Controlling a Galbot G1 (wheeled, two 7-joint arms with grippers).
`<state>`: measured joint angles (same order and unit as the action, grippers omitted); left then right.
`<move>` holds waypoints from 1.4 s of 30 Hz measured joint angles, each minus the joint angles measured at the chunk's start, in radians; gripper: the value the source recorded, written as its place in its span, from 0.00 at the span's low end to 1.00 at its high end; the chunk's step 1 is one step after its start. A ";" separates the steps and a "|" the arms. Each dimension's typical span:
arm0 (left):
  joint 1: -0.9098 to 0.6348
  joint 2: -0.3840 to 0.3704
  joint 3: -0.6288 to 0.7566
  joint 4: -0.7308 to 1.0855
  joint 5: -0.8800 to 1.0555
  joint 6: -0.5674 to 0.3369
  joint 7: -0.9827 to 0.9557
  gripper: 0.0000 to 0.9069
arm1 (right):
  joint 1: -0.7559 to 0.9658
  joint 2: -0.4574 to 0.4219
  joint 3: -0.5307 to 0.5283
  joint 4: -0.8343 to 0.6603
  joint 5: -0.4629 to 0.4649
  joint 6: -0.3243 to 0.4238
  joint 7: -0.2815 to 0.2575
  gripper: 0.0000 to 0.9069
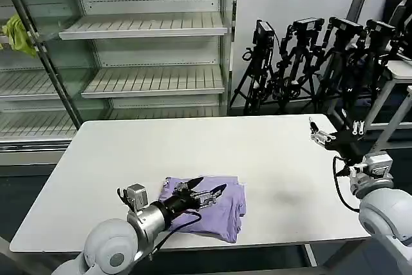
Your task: Fold and organize the clothes.
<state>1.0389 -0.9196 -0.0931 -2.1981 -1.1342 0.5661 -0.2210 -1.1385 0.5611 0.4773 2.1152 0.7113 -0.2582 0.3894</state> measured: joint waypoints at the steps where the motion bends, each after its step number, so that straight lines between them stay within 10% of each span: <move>1: 0.004 0.004 -0.008 0.002 0.003 0.000 0.000 1.00 | 0.003 -0.002 -0.002 -0.001 0.000 0.000 -0.001 1.00; 35: 0.374 0.005 -0.283 0.048 0.185 0.006 -0.019 1.00 | 0.024 0.051 0.014 0.053 0.006 0.026 -0.041 1.00; 36: 0.377 0.003 -0.284 0.047 0.187 0.006 -0.019 0.94 | 0.022 0.053 0.015 0.054 0.006 0.026 -0.041 1.00; 39: 0.388 -0.002 -0.287 0.043 0.193 0.005 -0.016 0.17 | 0.018 0.058 0.018 0.060 0.006 0.025 -0.041 1.00; 42: 0.396 -0.010 -0.287 0.036 0.198 0.005 -0.012 0.07 | 0.016 0.064 0.022 0.064 0.005 0.025 -0.041 1.00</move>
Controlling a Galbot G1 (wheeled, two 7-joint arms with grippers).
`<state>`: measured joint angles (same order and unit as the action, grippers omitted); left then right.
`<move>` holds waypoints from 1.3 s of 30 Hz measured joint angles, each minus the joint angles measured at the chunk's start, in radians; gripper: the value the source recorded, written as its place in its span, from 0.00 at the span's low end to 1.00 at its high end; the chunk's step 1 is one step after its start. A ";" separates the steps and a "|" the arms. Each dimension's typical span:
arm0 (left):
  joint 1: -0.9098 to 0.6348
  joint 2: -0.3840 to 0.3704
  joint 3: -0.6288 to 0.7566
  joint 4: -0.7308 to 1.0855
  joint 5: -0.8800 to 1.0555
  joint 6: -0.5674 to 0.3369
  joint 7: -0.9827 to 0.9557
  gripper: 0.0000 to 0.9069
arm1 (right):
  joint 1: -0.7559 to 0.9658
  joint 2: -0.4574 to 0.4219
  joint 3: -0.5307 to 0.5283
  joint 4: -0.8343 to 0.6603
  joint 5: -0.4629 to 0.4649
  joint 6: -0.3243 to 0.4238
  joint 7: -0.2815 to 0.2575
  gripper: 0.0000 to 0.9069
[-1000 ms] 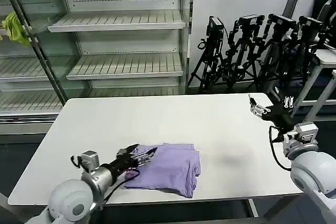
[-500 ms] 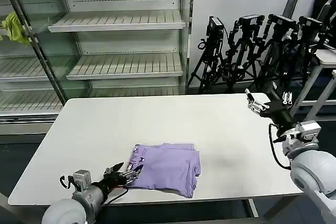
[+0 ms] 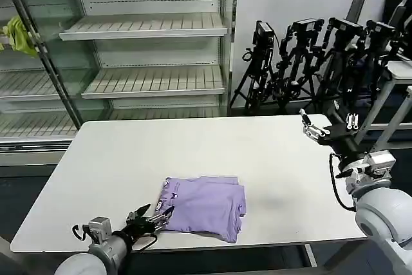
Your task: Fold and organize the clothes.
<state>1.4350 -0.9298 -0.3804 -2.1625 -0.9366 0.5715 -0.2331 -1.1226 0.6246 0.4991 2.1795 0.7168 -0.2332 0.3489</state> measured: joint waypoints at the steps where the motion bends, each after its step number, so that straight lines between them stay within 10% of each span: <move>1: 0.002 -0.002 0.000 -0.002 0.001 0.000 0.001 0.07 | -0.001 0.002 0.001 0.001 0.000 0.000 0.000 1.00; 39: 0.002 -0.026 -0.041 -0.001 0.042 -0.014 0.021 0.06 | -0.052 0.031 0.051 0.023 -0.004 0.000 -0.011 1.00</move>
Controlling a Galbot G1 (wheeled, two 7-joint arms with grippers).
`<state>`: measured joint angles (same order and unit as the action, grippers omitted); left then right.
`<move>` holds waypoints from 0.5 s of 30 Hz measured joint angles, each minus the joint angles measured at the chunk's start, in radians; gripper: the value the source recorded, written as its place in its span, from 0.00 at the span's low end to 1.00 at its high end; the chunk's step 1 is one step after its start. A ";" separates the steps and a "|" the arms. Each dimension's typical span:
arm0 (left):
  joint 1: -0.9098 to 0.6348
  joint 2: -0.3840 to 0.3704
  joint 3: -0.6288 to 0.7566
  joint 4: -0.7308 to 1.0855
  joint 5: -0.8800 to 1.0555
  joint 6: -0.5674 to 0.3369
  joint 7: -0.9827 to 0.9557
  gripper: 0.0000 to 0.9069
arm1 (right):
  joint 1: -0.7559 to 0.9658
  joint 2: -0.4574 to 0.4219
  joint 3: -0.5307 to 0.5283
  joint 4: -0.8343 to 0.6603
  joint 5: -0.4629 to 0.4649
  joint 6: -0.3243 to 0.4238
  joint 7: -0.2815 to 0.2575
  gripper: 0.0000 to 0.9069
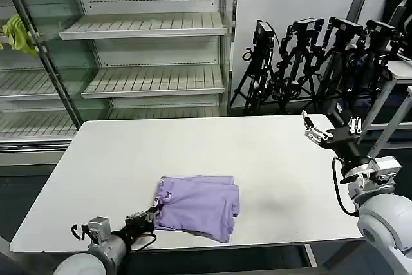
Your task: Fold and organize the clothes.
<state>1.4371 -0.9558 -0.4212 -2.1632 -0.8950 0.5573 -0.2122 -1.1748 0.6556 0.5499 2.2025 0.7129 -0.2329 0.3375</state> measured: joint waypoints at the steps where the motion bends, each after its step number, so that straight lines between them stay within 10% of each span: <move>1: -0.001 0.005 -0.011 0.003 -0.002 0.000 -0.001 0.07 | 0.003 0.000 -0.002 -0.002 0.000 0.000 0.000 1.00; 15: 0.031 0.119 -0.276 0.074 -0.073 0.016 -0.030 0.07 | 0.042 0.019 -0.035 -0.027 0.002 0.012 -0.020 1.00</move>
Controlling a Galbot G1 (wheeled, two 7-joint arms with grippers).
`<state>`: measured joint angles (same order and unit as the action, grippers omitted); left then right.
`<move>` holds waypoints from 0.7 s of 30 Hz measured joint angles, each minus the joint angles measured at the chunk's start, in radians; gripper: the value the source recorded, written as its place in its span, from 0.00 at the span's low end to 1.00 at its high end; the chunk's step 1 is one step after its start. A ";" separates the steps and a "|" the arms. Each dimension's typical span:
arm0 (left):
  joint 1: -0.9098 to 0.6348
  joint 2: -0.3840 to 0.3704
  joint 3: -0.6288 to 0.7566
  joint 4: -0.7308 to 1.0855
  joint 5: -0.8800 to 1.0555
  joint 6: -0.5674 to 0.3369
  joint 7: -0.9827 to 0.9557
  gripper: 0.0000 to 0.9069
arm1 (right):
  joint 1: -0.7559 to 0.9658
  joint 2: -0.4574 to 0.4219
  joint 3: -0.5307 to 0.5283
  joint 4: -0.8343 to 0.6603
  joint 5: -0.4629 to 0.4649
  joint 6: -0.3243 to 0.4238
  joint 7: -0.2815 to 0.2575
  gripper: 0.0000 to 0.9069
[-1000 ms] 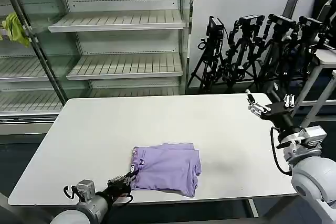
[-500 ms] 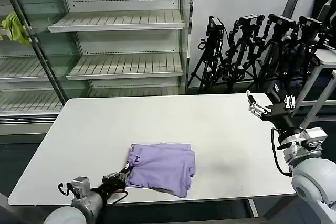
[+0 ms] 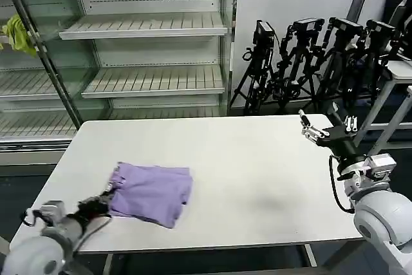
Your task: Fold and organize the clothes.
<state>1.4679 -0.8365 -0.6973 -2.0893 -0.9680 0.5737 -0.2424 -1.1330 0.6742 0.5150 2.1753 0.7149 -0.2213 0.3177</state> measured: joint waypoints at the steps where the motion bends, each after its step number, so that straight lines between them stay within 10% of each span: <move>1: 0.004 0.012 -0.024 0.007 -0.003 0.000 -0.001 0.07 | 0.000 0.000 0.000 -0.001 0.000 0.001 -0.002 1.00; 21: 0.056 0.272 -0.384 0.035 -0.023 0.004 -0.004 0.07 | -0.023 0.028 0.047 -0.017 0.018 0.024 -0.033 1.00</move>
<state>1.5237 -0.5649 -1.0815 -2.0539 -0.9906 0.5777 -0.2464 -1.1556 0.7019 0.5620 2.1583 0.7332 -0.1976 0.2848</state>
